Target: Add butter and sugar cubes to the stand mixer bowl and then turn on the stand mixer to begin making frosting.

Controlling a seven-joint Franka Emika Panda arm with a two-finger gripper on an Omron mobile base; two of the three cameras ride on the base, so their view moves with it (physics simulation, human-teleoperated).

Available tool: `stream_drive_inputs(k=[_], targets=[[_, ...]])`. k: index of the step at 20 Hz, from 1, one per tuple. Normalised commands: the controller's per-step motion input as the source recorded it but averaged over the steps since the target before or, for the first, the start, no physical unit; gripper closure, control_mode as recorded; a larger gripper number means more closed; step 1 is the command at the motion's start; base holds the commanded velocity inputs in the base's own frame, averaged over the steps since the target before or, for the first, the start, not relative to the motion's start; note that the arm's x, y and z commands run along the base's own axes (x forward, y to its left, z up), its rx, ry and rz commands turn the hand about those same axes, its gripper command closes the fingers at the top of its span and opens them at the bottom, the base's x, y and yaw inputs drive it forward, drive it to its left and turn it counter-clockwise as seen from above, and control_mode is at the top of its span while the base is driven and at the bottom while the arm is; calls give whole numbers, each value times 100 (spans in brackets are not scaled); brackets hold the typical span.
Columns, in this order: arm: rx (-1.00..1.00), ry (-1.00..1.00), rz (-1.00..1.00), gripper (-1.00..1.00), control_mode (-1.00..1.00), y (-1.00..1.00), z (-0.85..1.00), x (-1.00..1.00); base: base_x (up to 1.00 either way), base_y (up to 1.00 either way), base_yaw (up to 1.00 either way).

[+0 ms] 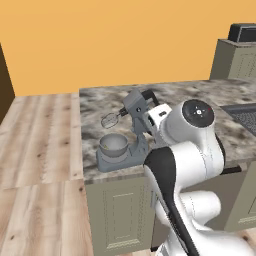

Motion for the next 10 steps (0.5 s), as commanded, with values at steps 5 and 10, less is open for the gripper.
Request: stream_drive_inputs(k=[5,10], targets=[[-46,-4,0,100,-100,62,0,0,0,0,0],[-49,-9,0,100,-100,32,-12,24,0,0,0]])
